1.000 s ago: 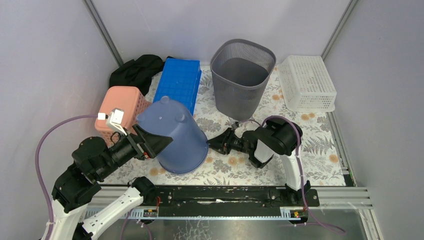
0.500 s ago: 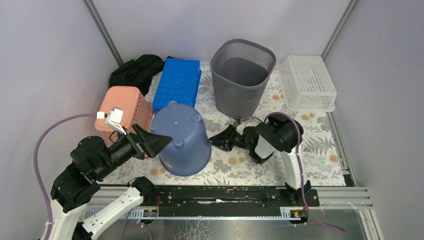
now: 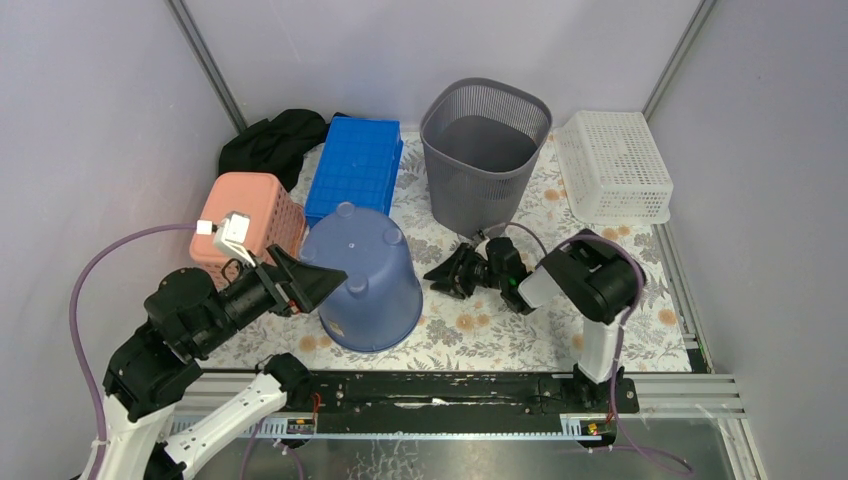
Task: Turn the large container upside down
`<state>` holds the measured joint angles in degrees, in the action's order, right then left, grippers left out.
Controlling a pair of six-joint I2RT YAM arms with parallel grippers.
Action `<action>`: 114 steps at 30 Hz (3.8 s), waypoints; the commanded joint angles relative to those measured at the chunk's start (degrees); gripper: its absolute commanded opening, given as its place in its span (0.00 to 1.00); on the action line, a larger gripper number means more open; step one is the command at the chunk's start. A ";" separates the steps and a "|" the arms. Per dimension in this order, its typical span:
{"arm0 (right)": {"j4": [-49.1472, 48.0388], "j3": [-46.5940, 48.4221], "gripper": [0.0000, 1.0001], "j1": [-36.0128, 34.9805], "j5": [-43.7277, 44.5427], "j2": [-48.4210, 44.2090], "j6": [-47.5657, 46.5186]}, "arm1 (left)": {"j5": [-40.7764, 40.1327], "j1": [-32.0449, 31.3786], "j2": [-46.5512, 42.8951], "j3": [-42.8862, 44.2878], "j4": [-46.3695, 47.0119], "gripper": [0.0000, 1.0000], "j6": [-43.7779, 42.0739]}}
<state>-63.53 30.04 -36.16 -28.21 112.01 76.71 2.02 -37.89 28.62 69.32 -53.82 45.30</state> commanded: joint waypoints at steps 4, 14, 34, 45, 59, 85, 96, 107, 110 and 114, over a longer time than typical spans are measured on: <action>35.50 10.35 0.58 1.01 1.88 -17.99 -19.19 | -1.67 -0.27 1.43 2.36 2.45 1.00 -1.43; 73.55 30.28 0.66 0.97 8.58 -35.40 -41.33 | -1.95 -0.34 2.78 2.94 3.40 1.00 -2.45; 73.41 54.70 0.71 3.03 22.22 -33.23 -69.49 | -2.58 -0.36 5.55 6.51 3.07 1.00 -5.14; 79.45 66.85 0.69 3.05 25.06 -23.42 -82.20 | -2.27 -0.32 5.26 6.33 2.40 1.00 -4.78; 92.33 75.96 0.65 3.03 21.75 -10.97 -87.66 | -1.80 -0.34 5.89 6.14 2.75 1.00 -4.43; 105.23 79.69 0.00 1.79 30.62 -24.49 -79.64 | 1.04 -0.32 5.23 4.73 4.89 1.00 -3.42; 115.86 69.78 0.00 -3.24 41.42 -37.21 -74.57 | 2.17 -0.34 3.14 1.82 5.73 1.00 -1.82; 124.44 61.17 0.00 -4.96 52.01 -47.84 -66.21 | 2.81 -0.34 3.33 1.74 5.79 1.00 -1.62; 126.37 60.23 0.00 -5.06 54.99 -48.43 -64.52 | 2.70 -0.28 3.35 1.65 5.79 1.00 -1.62; 125.84 58.07 0.00 -5.06 56.58 -49.30 -63.26 | 2.73 -0.27 3.29 1.45 5.75 1.00 -1.62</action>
<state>64.40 88.82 -40.62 21.56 64.36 12.25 4.08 -37.89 32.12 71.37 -51.79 43.42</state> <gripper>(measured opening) 0.057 0.998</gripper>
